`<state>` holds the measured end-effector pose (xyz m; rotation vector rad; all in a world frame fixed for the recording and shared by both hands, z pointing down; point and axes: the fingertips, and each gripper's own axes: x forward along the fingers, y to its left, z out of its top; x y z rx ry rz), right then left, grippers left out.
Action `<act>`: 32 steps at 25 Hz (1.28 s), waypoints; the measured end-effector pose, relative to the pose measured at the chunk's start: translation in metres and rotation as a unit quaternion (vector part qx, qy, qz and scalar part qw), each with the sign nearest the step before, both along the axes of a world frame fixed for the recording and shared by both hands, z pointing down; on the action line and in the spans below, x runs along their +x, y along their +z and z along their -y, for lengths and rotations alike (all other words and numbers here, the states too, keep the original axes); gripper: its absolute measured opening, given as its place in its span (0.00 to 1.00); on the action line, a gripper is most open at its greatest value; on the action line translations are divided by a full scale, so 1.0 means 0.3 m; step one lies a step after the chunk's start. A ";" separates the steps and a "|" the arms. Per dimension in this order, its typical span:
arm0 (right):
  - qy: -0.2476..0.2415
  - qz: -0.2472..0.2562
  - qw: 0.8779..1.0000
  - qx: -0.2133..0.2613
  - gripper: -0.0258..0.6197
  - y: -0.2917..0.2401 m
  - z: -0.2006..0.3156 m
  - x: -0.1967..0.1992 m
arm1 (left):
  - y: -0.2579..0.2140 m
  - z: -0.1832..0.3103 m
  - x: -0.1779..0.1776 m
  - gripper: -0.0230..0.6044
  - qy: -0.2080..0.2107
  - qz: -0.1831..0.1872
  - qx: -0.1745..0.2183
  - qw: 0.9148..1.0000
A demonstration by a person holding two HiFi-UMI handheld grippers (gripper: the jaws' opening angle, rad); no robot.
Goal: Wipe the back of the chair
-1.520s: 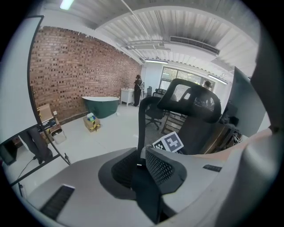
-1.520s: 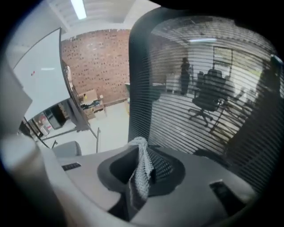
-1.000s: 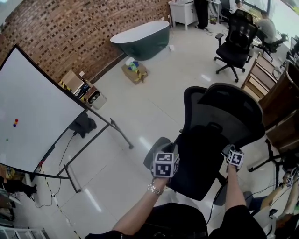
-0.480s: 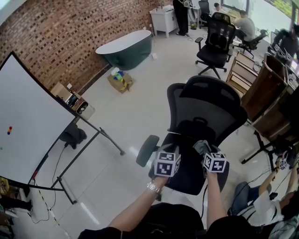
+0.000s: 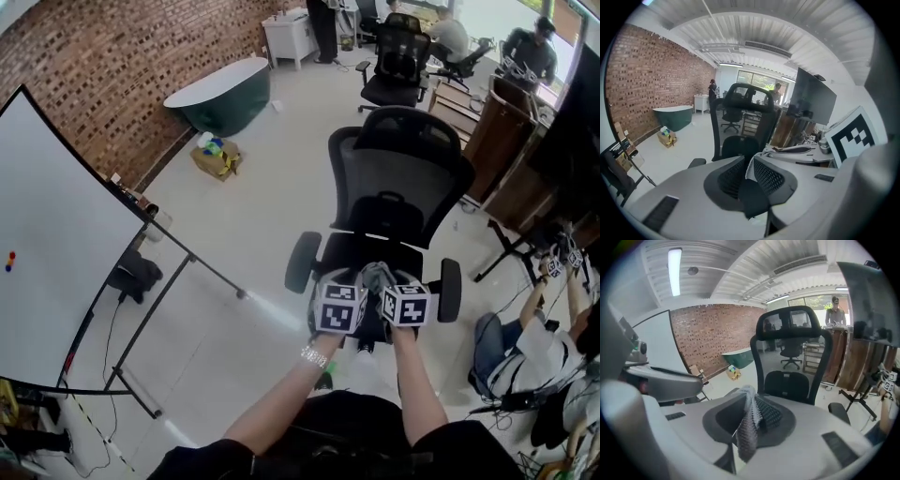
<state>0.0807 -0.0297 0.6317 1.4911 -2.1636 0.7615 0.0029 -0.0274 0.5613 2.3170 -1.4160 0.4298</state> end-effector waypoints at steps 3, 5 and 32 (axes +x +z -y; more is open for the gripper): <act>0.015 0.002 1.000 0.003 0.13 -0.038 -0.106 -0.044 | -0.001 -0.081 0.013 0.14 0.024 -0.003 -0.002 1.000; 0.024 -0.002 1.000 0.008 0.13 -0.069 -0.161 -0.057 | -0.004 -0.122 0.019 0.14 0.034 -0.005 -0.005 0.999; -0.036 0.003 0.998 0.048 0.13 -0.216 -0.241 -0.070 | -0.097 -0.167 0.059 0.14 -0.004 0.031 0.039 0.999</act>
